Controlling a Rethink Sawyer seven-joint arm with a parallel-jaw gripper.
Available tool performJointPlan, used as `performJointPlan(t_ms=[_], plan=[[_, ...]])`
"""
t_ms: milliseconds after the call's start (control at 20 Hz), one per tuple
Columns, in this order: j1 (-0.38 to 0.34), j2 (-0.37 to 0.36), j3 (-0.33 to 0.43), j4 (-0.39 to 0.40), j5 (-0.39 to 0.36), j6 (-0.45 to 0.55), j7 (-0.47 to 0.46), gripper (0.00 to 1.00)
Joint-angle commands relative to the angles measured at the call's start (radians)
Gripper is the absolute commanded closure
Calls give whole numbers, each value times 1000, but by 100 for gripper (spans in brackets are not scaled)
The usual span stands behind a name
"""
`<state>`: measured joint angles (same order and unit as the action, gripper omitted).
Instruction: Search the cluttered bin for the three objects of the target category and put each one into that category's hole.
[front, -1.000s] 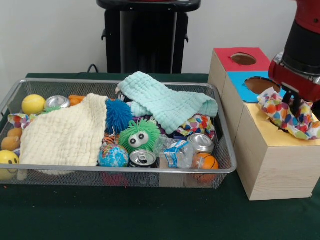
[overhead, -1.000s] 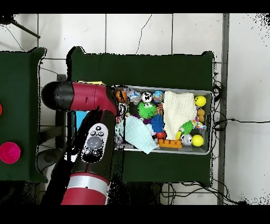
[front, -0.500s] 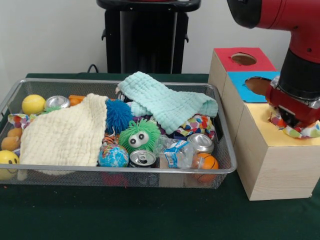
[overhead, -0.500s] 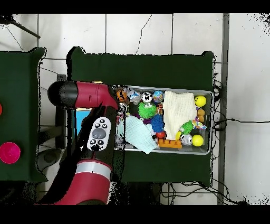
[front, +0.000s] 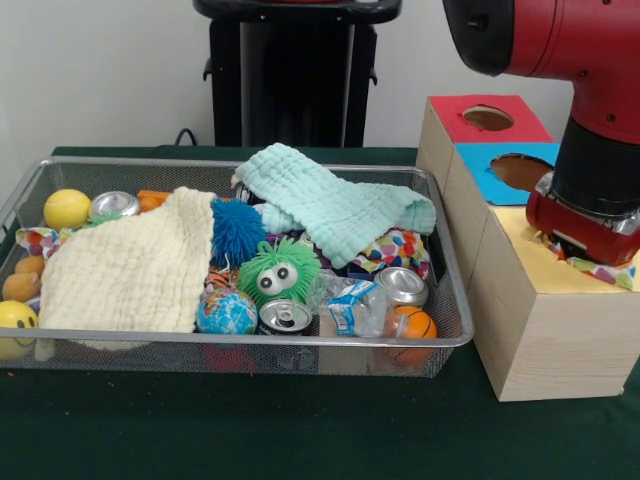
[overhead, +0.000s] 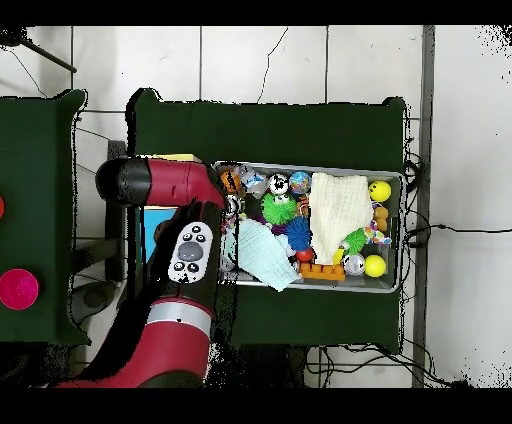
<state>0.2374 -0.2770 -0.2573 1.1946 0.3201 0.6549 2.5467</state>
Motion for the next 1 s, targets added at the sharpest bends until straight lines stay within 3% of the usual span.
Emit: performJointPlan(t_ms=[50,400,650,1000], plan=[[-44,103,131,165,-29,-144,60,100],[-94,163,193,191,-72,-238,-26,100],[-50,210,139,166,-74,-299,68,100],[-3,227,73,112,-71,-179,94,100]])
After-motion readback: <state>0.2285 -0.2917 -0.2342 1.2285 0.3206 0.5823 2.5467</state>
